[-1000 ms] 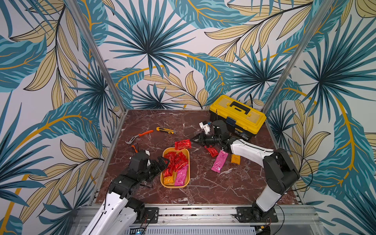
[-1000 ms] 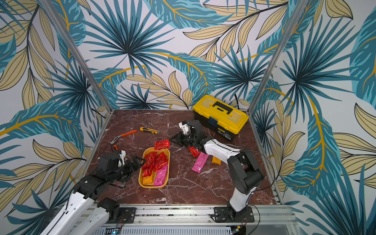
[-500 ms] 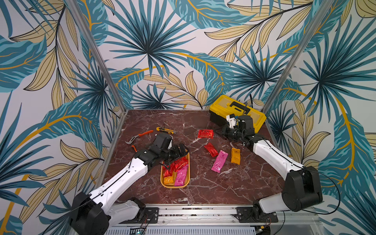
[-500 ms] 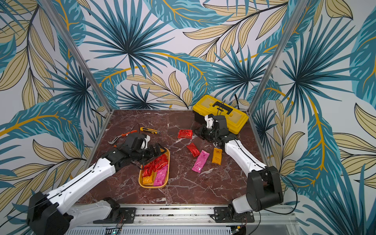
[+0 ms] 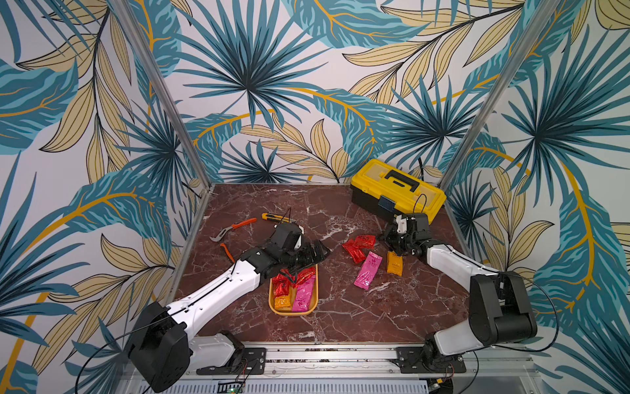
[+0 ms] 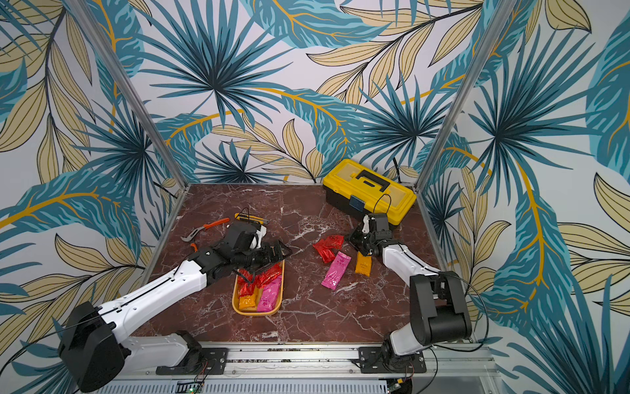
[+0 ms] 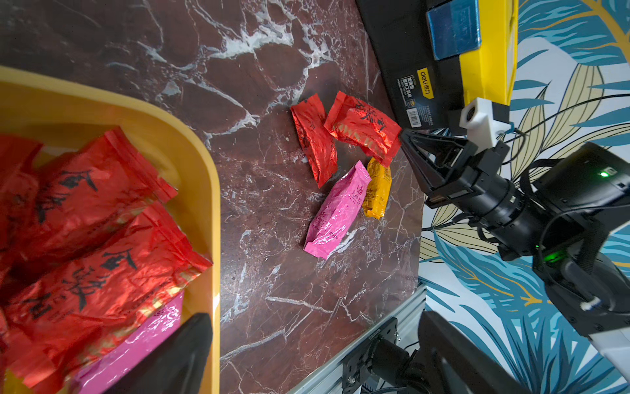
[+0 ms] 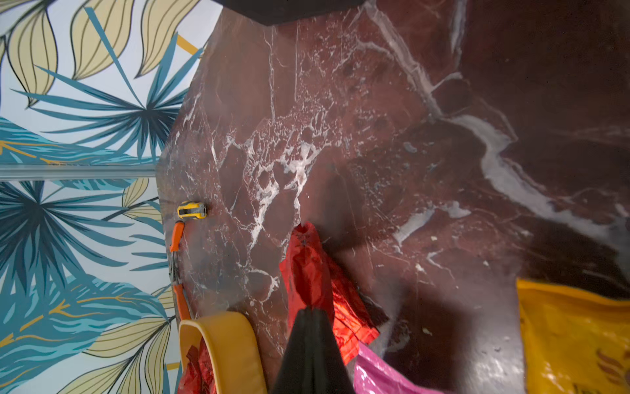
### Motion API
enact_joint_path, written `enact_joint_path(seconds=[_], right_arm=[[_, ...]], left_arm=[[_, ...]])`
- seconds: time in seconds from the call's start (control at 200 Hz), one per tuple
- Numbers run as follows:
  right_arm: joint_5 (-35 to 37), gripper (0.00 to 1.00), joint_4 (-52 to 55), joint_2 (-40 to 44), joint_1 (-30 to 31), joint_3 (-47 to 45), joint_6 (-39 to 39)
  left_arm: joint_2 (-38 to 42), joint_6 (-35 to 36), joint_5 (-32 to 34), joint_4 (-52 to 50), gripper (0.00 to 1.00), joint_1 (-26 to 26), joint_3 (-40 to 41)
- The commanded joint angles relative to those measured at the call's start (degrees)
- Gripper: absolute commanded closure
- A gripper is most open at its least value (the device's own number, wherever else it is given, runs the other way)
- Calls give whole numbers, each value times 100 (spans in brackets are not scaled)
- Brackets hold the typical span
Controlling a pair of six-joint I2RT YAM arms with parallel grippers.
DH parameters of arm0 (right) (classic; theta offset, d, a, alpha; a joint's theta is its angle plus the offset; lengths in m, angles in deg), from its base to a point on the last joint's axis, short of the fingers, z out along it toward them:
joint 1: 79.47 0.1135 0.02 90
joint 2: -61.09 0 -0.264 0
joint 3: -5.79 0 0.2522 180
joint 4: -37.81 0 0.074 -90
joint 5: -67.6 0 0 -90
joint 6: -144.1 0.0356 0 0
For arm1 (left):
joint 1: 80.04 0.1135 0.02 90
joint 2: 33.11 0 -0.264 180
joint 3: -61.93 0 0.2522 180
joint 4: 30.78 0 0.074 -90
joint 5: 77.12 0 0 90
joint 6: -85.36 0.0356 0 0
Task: Take the tea bags out of the storage box
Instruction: Place the tea bag at the center of the board.
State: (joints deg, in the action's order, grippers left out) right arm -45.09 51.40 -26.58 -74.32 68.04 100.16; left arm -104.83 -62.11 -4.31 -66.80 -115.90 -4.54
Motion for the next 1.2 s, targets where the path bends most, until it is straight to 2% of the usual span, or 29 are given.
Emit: enact_joint_path(seconds=[0.0,0.466,0.616,0.891,1.072,1.197], right_arm=[[174,100,-530,-183,-49,-55,228],[853,100,-102,-696,-66,84,-73],[968,81,21,-664,-66,40,-238],[1145,55,355,-114,-57,-2,-471],[1286,46,613,382,-53,-59,-563],[1312,44,799,720,-12,-50,-589]], left_arm=[[265,-53,72,117,0,-13,236],[1084,-156,281,-201,0,180,778],[1530,-144,292,-432,0,400,960],[2284,-76,608,-915,0,708,1149],[2535,-11,614,-1185,0,889,1169],[2593,51,613,-1334,0,972,1144]])
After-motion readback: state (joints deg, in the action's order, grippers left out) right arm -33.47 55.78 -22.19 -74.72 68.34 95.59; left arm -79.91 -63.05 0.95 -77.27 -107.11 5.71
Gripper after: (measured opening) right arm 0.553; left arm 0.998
